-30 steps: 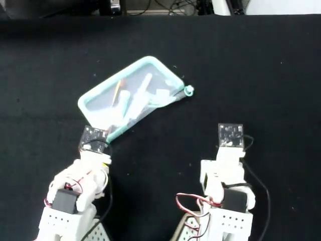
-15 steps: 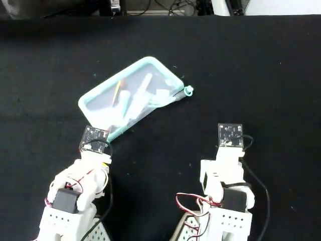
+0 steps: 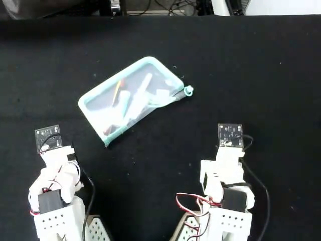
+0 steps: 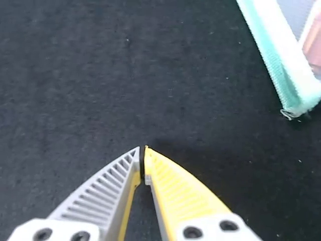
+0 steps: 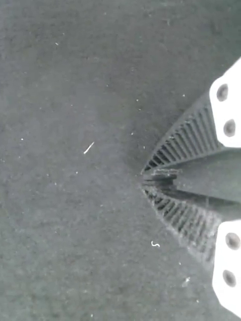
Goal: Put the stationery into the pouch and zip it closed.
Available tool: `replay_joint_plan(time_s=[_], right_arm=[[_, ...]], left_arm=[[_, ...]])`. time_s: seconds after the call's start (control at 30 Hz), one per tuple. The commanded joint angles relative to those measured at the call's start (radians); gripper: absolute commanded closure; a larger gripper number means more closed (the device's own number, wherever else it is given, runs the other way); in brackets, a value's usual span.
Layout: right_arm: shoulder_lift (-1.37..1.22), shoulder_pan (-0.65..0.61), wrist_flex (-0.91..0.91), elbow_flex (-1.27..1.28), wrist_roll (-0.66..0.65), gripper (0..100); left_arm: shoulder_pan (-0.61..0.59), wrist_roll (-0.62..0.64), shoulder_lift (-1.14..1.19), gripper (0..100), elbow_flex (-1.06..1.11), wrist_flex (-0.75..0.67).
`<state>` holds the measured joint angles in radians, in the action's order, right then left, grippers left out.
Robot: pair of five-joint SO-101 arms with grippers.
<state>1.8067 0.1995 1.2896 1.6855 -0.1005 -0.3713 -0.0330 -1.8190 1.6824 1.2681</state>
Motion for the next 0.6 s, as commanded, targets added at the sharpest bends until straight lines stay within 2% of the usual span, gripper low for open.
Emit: replay_joint_plan(time_s=[0.0, 0.07, 0.23, 0.57], right_arm=[[0.079, 0.009, 0.002, -0.001, 0.006, 98.4], [0.079, 0.009, 0.002, -0.001, 0.006, 98.4], [0.073, 0.009, 0.002, -0.001, 0.006, 98.4], [0.073, 0.009, 0.002, -0.001, 0.006, 98.4]], left_arm=[[-0.008, 0.003, -0.009, 97, 0.016, 0.008], [0.002, 0.003, -0.011, 97, 0.016, 0.008], [0.119, 0.003, -0.011, 97, 0.016, 0.008], [0.111, 0.003, -0.003, 97, 0.016, 0.006]])
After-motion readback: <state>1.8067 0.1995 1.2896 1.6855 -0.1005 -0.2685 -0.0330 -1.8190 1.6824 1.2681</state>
